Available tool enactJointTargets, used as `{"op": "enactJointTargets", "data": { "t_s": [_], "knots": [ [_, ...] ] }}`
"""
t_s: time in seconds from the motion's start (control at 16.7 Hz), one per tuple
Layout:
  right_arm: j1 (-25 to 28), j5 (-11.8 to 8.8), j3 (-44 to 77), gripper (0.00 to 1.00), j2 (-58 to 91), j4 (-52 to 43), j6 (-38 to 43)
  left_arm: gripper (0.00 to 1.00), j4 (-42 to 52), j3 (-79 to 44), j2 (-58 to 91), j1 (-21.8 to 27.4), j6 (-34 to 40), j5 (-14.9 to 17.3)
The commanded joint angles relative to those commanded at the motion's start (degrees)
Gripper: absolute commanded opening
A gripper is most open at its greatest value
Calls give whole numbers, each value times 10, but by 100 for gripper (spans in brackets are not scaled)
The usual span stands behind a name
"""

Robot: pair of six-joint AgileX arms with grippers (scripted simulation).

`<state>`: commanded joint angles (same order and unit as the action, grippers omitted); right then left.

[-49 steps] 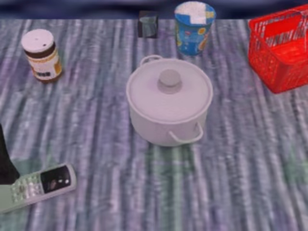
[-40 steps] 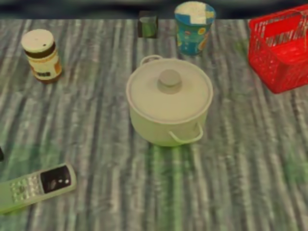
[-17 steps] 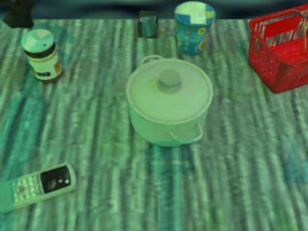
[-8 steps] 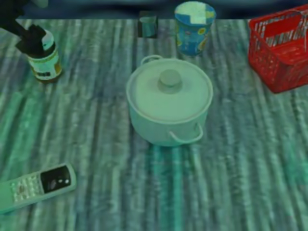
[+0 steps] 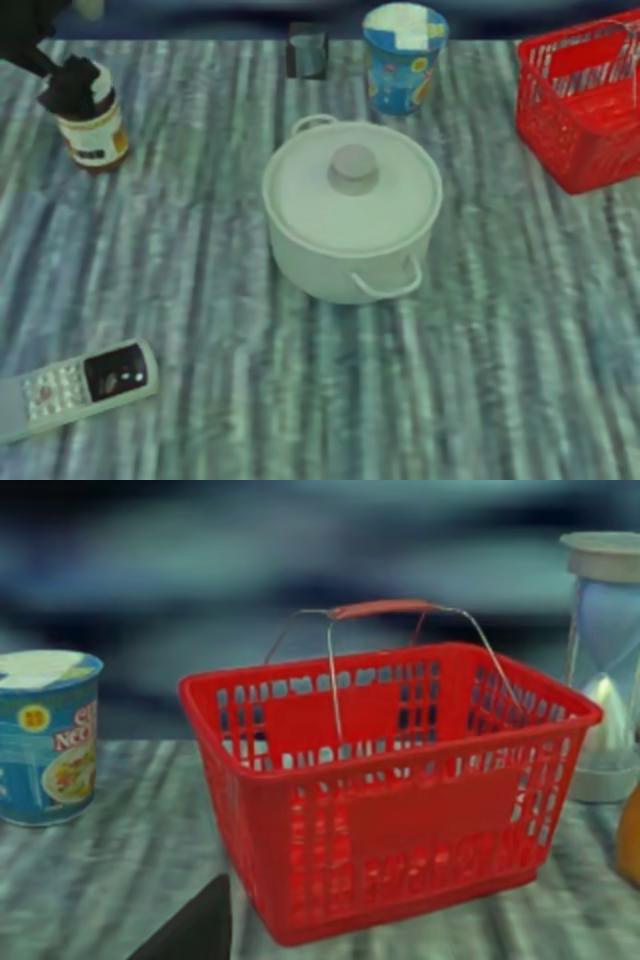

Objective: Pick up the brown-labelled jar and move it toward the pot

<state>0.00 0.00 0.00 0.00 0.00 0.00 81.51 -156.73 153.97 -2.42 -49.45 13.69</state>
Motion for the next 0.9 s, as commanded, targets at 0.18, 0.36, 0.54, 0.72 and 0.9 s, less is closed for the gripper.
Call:
{"op": "enactJointTargets", "data": {
  "t_s": [0.18,0.36,0.54,0.72,0.9],
  "knots": [
    [0,0,0,100,0,0,0,100,-56,66,-9,5,5,-1],
    [0,0,0,100,0,0,0,100,-95,109,-15,8,8,-2],
    [0,0,0,100,0,0,0,100,-97,111,-15,8,8,-2],
    [0,0,0,100,0,0,0,85,-97,111,-15,8,8,-2],
    [0,0,0,100,0,0,0,62,-97,111,-15,8,8,-2]
  ]
}}
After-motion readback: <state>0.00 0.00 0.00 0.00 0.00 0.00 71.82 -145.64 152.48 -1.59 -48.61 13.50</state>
